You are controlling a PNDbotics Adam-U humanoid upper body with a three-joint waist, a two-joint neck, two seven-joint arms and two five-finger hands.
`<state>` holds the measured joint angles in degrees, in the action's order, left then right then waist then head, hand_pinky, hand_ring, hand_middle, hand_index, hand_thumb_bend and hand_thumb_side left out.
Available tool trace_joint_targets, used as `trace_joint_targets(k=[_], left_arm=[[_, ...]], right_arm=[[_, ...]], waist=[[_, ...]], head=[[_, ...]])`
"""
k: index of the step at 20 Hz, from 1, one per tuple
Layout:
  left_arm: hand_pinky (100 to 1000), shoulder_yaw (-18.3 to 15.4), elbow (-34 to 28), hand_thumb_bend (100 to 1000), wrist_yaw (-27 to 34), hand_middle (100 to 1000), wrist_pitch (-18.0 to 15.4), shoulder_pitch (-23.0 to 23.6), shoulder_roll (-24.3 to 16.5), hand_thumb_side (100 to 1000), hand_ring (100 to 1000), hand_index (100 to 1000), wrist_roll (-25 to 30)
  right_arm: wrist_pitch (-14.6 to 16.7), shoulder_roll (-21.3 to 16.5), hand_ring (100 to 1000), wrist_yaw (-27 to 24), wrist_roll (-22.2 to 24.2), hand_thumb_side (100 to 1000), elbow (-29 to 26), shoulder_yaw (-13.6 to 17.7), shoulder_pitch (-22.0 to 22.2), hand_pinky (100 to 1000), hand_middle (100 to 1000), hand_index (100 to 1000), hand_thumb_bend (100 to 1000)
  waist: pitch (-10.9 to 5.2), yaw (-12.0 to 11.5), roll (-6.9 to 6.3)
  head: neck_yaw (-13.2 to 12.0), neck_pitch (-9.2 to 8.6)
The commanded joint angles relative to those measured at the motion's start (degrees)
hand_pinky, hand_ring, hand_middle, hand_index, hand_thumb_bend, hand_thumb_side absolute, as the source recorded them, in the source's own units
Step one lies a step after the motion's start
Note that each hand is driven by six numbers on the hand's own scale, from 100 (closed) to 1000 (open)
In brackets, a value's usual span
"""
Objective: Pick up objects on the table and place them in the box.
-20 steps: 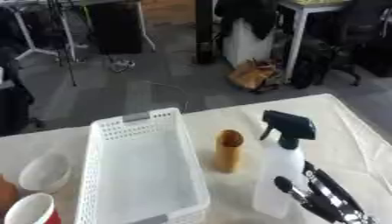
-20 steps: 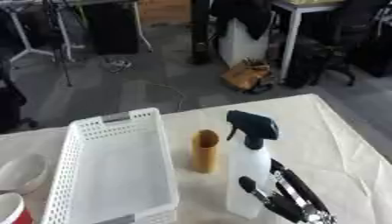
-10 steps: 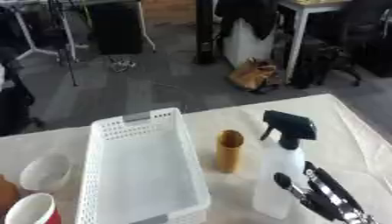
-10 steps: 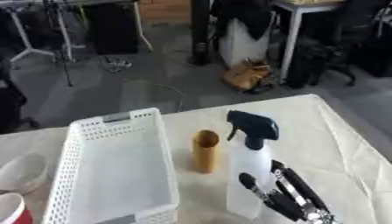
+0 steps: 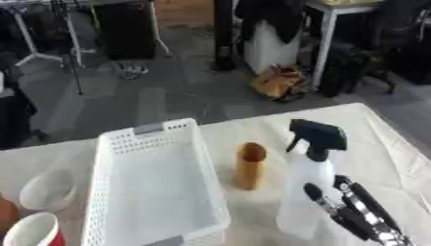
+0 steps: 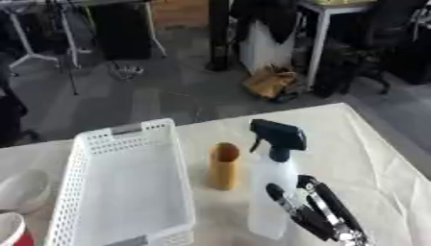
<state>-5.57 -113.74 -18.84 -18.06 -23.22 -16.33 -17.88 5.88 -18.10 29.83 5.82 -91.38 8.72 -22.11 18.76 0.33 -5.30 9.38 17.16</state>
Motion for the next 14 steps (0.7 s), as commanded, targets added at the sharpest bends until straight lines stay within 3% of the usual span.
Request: trace_joint_targets(k=[1, 5, 6, 9, 10, 11, 12, 13, 14], left_arm=[[928, 0.0, -0.9, 100, 0.1, 766, -0.1, -0.6, -0.7, 901, 782, 859, 0.0], [928, -0.1, -0.9, 100, 0.1, 766, -0.1, -0.6, -0.7, 899, 782, 859, 0.0], [928, -0.1, -0.9, 100, 0.1, 767, -0.1, -0.5, -0.7, 897, 782, 859, 0.0], [928, -0.1, -0.9, 100, 0.0, 767, 0.0, -0.4, -0.7, 897, 782, 858, 0.0], [929, -0.1, -0.9, 100, 0.0, 767, 0.0, -0.4, -0.7, 889, 783, 858, 0.0], [929, -0.1, -0.9, 100, 0.0, 767, 0.0, -0.4, -0.7, 889, 783, 858, 0.0], [930, -0.1, -0.9, 100, 0.0, 767, 0.0, -0.4, -0.7, 883, 783, 858, 0.0], [930, -0.1, -0.9, 100, 0.0, 767, 0.1, -0.4, -0.7, 883, 783, 858, 0.0], [931, -0.1, -0.9, 100, 0.0, 768, 0.1, -0.4, -0.7, 884, 783, 858, 0.0]], right_arm=[[-0.2, -1.1, 711, -0.4, -0.7, 950, -1.2, 0.4, -0.4, 948, 503, 721, 530], [-0.4, -1.2, 667, -0.4, -0.7, 924, -1.2, 0.5, -0.2, 925, 482, 698, 525], [-0.4, -1.2, 572, -0.4, -0.7, 915, -1.2, 0.5, -0.2, 839, 487, 687, 526], [-0.4, -1.2, 530, -0.4, -0.7, 914, -1.3, 0.5, -0.1, 785, 488, 686, 525], [-0.2, -1.2, 417, -0.5, -0.7, 887, -1.4, 0.5, -0.1, 598, 484, 666, 532], [0.0, -1.1, 417, -0.6, -0.7, 887, -1.5, 0.5, 0.0, 598, 484, 666, 532], [0.3, -1.1, 289, -0.8, -0.7, 823, -1.7, 0.5, 0.1, 373, 456, 633, 536], [0.7, -1.0, 289, -1.0, -0.9, 823, -2.1, 0.5, 0.2, 373, 456, 633, 536], [1.1, -0.9, 229, -1.2, -1.0, 769, -2.4, 0.5, 0.3, 274, 411, 601, 539]], waist=[[-1.05, 0.0, 0.15], [-1.07, 0.0, 0.14], [-1.07, 0.0, 0.16], [-1.06, 0.1, 0.21], [-1.04, 0.1, 0.23], [-1.02, 0.1, 0.25], [-1.02, 0.1, 0.26], [-1.01, 0.1, 0.26], [-1.01, 0.1, 0.27]], head=[[0.2, -0.62], [0.2, -0.61], [0.2, -0.55], [0.2, -0.39], [0.2, -0.35], [0.2, -0.31], [0.2, -0.30], [0.2, -0.30], [0.3, -0.31]])
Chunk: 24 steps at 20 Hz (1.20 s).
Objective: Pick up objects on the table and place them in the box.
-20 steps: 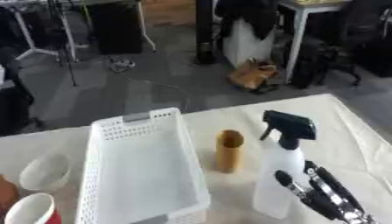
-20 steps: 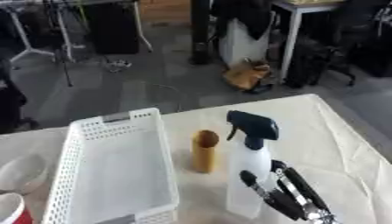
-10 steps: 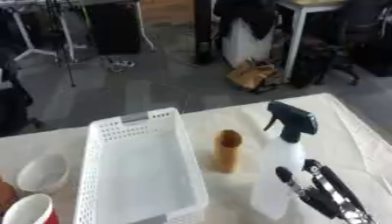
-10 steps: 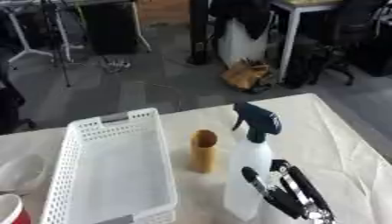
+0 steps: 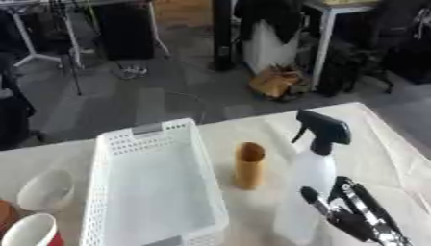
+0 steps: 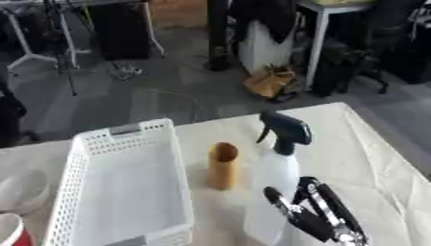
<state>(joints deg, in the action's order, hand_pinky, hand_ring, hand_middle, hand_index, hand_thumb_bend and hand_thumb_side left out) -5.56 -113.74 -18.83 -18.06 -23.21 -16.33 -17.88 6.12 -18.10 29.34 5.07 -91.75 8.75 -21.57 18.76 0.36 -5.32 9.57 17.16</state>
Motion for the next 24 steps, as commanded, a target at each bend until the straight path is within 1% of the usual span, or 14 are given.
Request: trace_joint_targets(k=[1, 2, 5, 6, 7, 8, 9, 10, 11, 14, 15, 16, 20, 24], left_arm=[[931, -0.2, -0.9, 100, 0.0, 768, 0.1, -0.4, -0.6, 884, 783, 858, -0.1], [932, -0.2, -0.9, 100, 0.0, 768, 0.1, -0.4, -0.6, 884, 783, 858, -0.1], [932, -0.2, -0.9, 100, 0.0, 768, 0.1, -0.4, -0.6, 883, 783, 858, -0.1], [936, -0.2, -0.9, 100, 0.0, 768, 0.2, -0.4, -0.6, 882, 783, 858, -0.1], [936, -0.2, -0.9, 100, 0.0, 768, 0.2, -0.4, -0.6, 882, 783, 858, -0.1], [938, -0.2, -0.9, 100, 0.0, 769, 0.2, -0.4, -0.6, 881, 783, 858, 0.0], [938, -0.2, -0.9, 100, 0.0, 769, 0.2, -0.3, -0.6, 879, 783, 858, -0.1], [938, -0.2, -0.9, 100, 0.0, 769, 0.2, -0.3, -0.6, 877, 783, 858, -0.1], [938, -0.2, -0.9, 100, 0.0, 769, 0.2, -0.4, -0.5, 877, 783, 858, -0.1], [939, -0.2, -0.9, 100, 0.0, 769, 0.2, -0.4, -0.5, 876, 783, 858, 0.0], [939, -0.2, -0.9, 100, 0.0, 769, 0.2, -0.4, -0.5, 876, 783, 858, 0.0], [939, -0.3, -0.9, 100, 0.0, 769, 0.2, -0.4, -0.5, 876, 783, 858, 0.0], [939, -0.3, -0.9, 100, -0.1, 769, 0.2, -0.5, -0.5, 877, 783, 857, 0.0], [940, -0.3, -0.9, 100, -0.1, 769, 0.2, -0.5, -0.4, 877, 782, 856, 0.0]], right_arm=[[1.3, -0.8, 229, -1.0, -0.5, 769, -2.3, 0.4, -0.1, 274, 411, 601, 539], [1.6, -0.8, 214, -1.2, -0.7, 731, -2.6, 0.4, -0.1, 250, 385, 583, 530], [2.1, -0.7, 213, -1.9, -1.3, 718, -3.1, 0.5, 0.1, 247, 380, 577, 524], [2.2, -0.7, 203, -2.1, -1.6, 668, -3.3, 0.5, 0.1, 228, 362, 556, 518], [2.3, -0.7, 203, -2.3, -2.1, 668, -3.5, 0.6, 0.2, 228, 362, 556, 518], [2.4, -0.7, 199, -2.4, -2.4, 625, -3.6, 0.6, 0.2, 214, 352, 545, 507], [2.6, -0.6, 197, -2.6, -3.1, 606, -3.9, 0.6, 0.2, 207, 346, 538, 502], [2.8, -0.6, 185, -2.9, -3.8, 571, -4.1, 0.6, 0.3, 181, 321, 515, 472], [3.1, -0.5, 185, -3.1, -4.7, 571, -4.3, 0.6, 0.3, 181, 321, 515, 472], [3.6, -0.5, 156, -3.9, -7.6, 508, -4.7, 0.6, 0.3, 124, 289, 486, 400], [3.8, -0.5, 156, -4.3, -8.6, 508, -4.8, 0.6, 0.2, 124, 289, 486, 400], [4.0, -0.5, 150, -4.5, -9.3, 486, -4.9, 0.5, 0.2, 103, 292, 487, 417], [5.2, -0.5, 143, -5.5, -13.1, 461, -5.7, 0.5, 0.2, 100, 293, 488, 429], [6.1, -0.4, 100, -6.9, -16.4, 400, -5.9, 0.4, 0.1, 100, 301, 488, 469]], waist=[[-1.00, 0.0, 0.30], [-1.00, 0.0, 0.32], [-1.01, 0.1, 0.39], [-1.00, 0.1, 0.40], [-0.99, 0.1, 0.41], [-0.99, 0.1, 0.41], [-0.97, 0.1, 0.40], [-0.97, 0.1, 0.39], [-0.96, 0.1, 0.38], [-0.93, 0.1, 0.36], [-0.91, 0.1, 0.36], [-0.89, 0.1, 0.36], [-0.81, 0.1, 0.34], [-0.75, 0.1, 0.34]], head=[[0.1, -0.32], [0.1, -0.35], [0.1, -0.42], [0.1, -0.44], [0.2, -0.45], [0.2, -0.46], [0.2, -0.47], [0.2, -0.49], [0.2, -0.55], [0.3, -0.61], [0.3, -0.63], [0.3, -0.64], [0.3, -0.74], [0.4, -0.87]])
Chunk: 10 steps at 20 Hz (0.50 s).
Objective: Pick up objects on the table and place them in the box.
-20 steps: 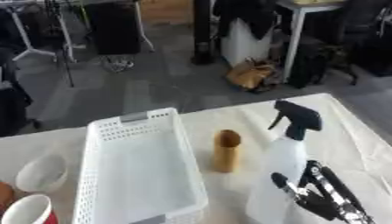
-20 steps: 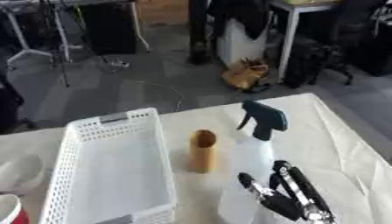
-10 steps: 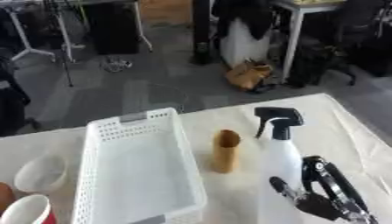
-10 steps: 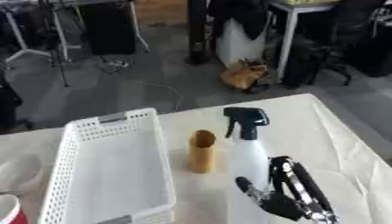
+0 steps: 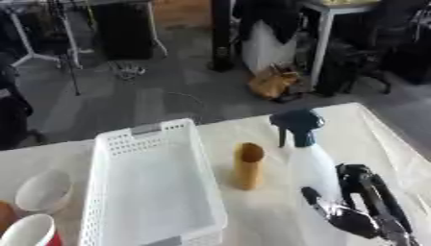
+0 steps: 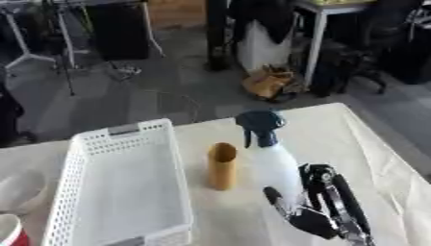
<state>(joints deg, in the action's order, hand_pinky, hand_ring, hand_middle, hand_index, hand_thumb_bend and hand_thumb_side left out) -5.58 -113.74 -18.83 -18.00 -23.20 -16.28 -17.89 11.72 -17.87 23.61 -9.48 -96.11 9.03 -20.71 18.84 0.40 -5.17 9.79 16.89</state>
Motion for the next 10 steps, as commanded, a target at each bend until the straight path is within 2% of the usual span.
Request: trace_joint_targets(k=[1, 4, 5, 10], left_arm=[[940, -0.3, -0.9, 100, -0.1, 769, 0.2, -0.5, -0.4, 877, 782, 856, 0.0], [940, -0.3, -0.9, 100, -0.1, 769, 0.2, -0.4, -0.4, 877, 782, 856, 0.0], [941, -0.3, -0.9, 100, -0.1, 768, 0.2, -0.4, -0.4, 878, 776, 855, 0.1], [943, -0.3, -0.9, 100, -0.2, 768, 0.3, -0.3, -0.4, 878, 775, 854, 0.2]], right_arm=[[0.7, -0.6, 100, -1.4, -2.3, 400, -1.5, 0.1, -0.8, 100, 301, 488, 469], [0.9, -0.5, 100, -2.5, -3.2, 382, -1.1, 0.0, -0.9, 100, 297, 488, 459], [1.0, -0.4, 100, -3.2, -3.5, 360, -1.0, 0.0, -0.9, 100, 290, 488, 422], [2.0, -0.3, 100, -7.1, -4.2, 357, -0.4, 0.1, -1.1, 100, 287, 490, 407]], waist=[[-0.82, 0.0, 0.19], [-0.77, 0.0, 0.15], [-0.71, 0.0, 0.13], [-0.62, 0.0, 0.03]], head=[[0.2, -0.64], [0.2, -0.76], [0.3, -0.73], [0.3, -0.85]])
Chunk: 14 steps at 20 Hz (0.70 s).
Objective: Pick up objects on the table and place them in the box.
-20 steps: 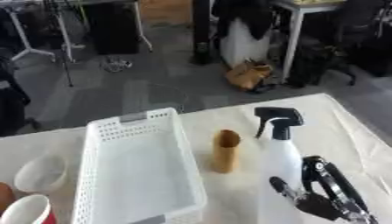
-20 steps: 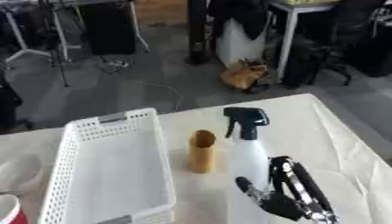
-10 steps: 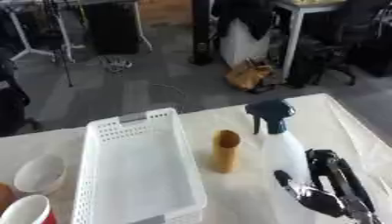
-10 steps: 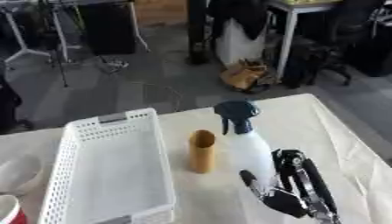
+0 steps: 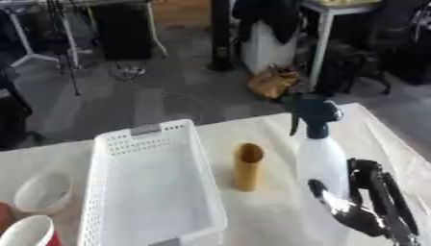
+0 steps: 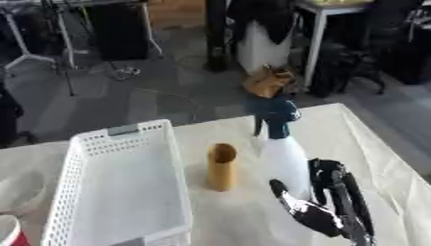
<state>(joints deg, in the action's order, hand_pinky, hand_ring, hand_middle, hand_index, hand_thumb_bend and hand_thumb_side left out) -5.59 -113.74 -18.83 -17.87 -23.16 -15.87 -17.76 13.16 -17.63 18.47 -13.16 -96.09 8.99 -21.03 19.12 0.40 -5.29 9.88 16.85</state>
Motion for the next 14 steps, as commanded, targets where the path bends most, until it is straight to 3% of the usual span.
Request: trace_joint_targets(k=[1, 14], left_arm=[[943, -0.3, -0.9, 100, -0.2, 768, 0.1, -0.3, -0.9, 878, 775, 854, 0.0], [944, -0.3, -0.9, 100, -0.1, 768, 0.1, -0.2, -0.9, 879, 775, 856, 0.3]], right_arm=[[0.8, -0.5, 100, -2.4, -0.6, 357, -0.4, 0.1, -0.8, 100, 287, 490, 407], [0.6, -1.8, 100, -10.5, -2.7, 354, -3.9, 0.2, -4.0, 100, 293, 491, 399]], waist=[[-0.90, 0.0, 0.15], [-1.18, -0.3, 0.43]], head=[[0.2, -0.82], [0.3, -1.55]])
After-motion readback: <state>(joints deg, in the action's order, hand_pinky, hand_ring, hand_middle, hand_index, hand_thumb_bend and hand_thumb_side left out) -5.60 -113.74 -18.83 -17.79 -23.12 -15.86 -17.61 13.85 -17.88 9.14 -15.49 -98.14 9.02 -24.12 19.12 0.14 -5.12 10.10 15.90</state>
